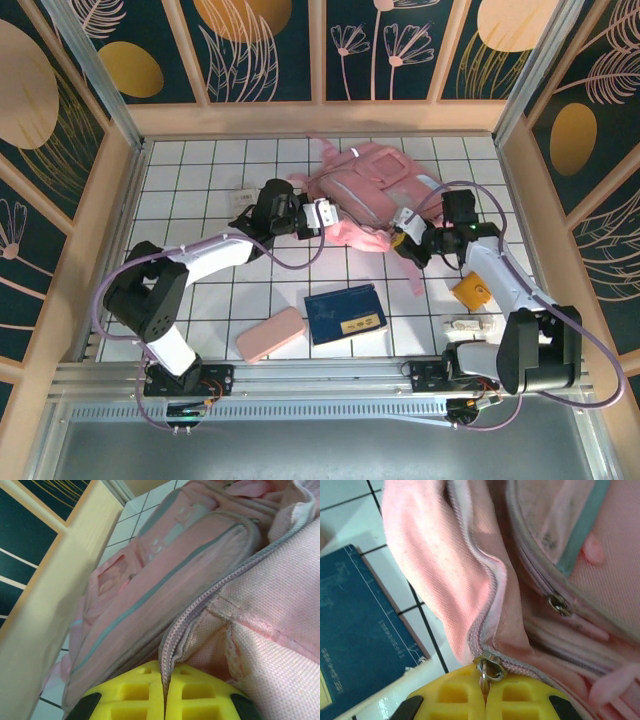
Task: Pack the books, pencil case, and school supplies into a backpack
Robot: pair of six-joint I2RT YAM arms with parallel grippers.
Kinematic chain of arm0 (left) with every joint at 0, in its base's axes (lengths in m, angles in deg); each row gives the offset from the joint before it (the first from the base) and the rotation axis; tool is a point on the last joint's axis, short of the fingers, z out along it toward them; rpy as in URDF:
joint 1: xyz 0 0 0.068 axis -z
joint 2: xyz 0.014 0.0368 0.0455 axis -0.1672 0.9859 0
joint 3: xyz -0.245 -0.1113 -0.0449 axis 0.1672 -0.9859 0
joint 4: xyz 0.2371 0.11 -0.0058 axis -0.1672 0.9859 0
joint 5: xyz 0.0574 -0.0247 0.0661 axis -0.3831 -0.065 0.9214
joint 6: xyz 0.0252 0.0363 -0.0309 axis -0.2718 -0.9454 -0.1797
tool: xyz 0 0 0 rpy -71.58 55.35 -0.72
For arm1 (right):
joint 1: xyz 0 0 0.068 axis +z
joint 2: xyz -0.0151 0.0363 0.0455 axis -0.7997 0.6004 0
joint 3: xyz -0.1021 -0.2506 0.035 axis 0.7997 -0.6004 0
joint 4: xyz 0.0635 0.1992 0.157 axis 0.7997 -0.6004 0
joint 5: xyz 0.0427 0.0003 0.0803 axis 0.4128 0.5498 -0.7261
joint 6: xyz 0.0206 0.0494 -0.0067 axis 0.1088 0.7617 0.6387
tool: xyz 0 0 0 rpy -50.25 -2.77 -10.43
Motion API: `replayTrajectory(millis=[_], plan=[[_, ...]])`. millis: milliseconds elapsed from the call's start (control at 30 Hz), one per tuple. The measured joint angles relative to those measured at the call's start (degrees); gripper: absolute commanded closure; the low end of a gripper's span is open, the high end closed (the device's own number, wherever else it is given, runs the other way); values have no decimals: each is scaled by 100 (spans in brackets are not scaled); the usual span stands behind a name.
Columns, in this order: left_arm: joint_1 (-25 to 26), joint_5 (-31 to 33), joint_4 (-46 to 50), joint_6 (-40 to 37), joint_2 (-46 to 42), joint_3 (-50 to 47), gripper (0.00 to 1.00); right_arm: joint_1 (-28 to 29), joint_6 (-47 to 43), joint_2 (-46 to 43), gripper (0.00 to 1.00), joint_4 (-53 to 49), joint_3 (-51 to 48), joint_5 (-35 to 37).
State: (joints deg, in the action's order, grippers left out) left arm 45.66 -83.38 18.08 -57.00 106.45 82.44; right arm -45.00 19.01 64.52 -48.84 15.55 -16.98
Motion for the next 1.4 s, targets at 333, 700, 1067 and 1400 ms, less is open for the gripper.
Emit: replayTrajectory(millis=[333,700,1067,1400], plan=[[-15,205,-4,-317,267,201,100,544,278,802,100,-186,286,-164],[-267,448,625,70,-4,105,30,695,2634,911,50,608,317,-129],[575,-358,1482,5029,-1147,70,40,540,6424,-210,45,984,267,382],[1054,-450,2334,6161,146,280,41,474,896,-210,46,225,118,1606]])
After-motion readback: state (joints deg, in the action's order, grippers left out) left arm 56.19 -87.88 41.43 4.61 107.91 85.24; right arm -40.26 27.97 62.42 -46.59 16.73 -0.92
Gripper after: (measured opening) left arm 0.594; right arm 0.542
